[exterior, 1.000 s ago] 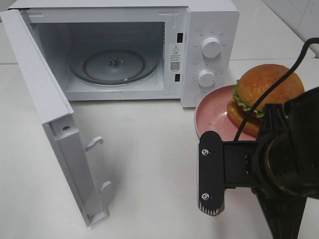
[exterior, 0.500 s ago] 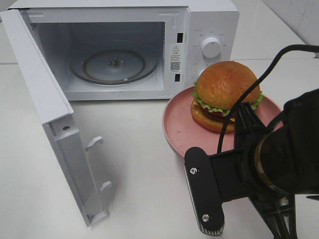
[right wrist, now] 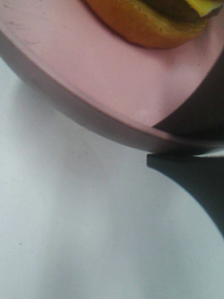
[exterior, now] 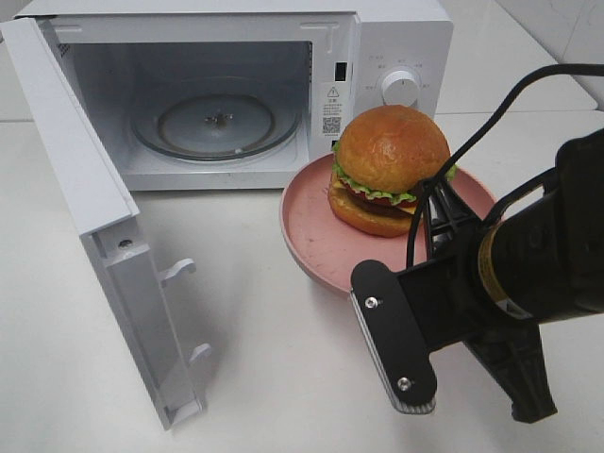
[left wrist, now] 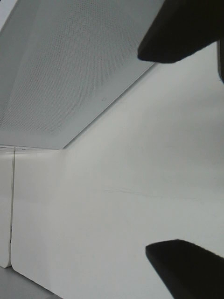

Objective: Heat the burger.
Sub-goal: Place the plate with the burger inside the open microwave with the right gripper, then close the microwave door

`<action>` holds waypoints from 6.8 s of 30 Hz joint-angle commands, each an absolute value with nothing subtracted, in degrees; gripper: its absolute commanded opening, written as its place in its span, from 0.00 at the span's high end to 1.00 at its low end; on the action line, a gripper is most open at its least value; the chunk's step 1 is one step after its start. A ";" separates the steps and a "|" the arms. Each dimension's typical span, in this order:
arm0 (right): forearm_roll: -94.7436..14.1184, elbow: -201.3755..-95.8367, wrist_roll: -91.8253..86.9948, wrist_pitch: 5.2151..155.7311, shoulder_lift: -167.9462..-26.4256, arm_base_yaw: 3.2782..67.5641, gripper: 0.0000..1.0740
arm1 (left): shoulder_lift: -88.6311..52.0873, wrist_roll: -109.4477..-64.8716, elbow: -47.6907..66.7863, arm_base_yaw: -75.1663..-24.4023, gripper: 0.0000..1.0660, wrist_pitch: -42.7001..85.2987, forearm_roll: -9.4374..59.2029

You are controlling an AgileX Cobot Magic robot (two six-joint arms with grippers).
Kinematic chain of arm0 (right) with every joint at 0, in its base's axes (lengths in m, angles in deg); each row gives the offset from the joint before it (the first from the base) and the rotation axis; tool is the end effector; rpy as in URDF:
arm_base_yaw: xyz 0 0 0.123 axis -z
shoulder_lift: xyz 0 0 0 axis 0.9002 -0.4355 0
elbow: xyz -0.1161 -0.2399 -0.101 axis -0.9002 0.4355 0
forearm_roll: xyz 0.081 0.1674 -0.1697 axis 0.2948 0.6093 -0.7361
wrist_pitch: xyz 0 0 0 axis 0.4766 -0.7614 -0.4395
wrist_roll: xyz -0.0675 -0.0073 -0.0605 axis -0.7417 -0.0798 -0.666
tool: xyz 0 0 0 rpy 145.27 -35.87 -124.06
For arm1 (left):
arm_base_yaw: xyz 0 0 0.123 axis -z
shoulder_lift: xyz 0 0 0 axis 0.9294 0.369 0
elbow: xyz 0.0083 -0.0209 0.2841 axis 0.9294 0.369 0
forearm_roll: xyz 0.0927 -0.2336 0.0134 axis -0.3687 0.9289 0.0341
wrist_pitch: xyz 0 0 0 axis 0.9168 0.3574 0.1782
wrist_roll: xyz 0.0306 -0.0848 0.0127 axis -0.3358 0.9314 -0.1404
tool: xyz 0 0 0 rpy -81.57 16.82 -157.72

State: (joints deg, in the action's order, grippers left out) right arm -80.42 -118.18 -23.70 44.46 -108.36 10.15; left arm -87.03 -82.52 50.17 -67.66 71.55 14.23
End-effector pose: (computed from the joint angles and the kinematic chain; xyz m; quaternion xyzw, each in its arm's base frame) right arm 0.1652 0.1741 0.1957 -0.7873 0.5484 -0.1847 0.2126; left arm -0.0082 -0.0055 0.2812 0.0006 0.8497 -0.0415 0.5257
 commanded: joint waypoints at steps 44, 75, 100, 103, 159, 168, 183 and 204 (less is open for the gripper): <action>-38.02 -124.94 -97.84 62.11 -112.60 29.98 1.00 | -88.06 -82.46 50.29 -67.55 0.08 71.49 14.11; -39.57 -148.89 -97.50 51.68 -131.56 25.97 1.00 | -88.06 -82.52 50.29 -67.55 0.08 71.49 14.11; -45.58 -169.86 -92.05 45.49 -145.26 25.97 1.00 | -88.06 -82.46 50.29 -67.55 0.08 71.49 14.11; -45.58 -170.44 -91.60 45.49 -145.89 25.97 1.00 | -88.06 -82.52 50.29 -67.55 0.08 71.49 14.11; -52.00 -197.36 -75.90 41.25 -165.25 28.14 0.86 | -88.06 -82.52 50.29 -67.55 0.08 71.49 14.11; -52.00 -197.31 -72.12 41.20 -165.02 27.97 0.55 | -88.06 -82.52 50.29 -67.55 0.08 71.49 14.11; -49.77 -181.15 -72.12 48.70 -155.11 27.29 0.34 | -88.06 -82.52 50.29 -67.55 0.08 71.49 14.11; -49.77 -156.05 -70.28 53.74 -136.43 27.29 0.34 | -88.06 -82.52 50.29 -67.55 0.08 71.49 14.11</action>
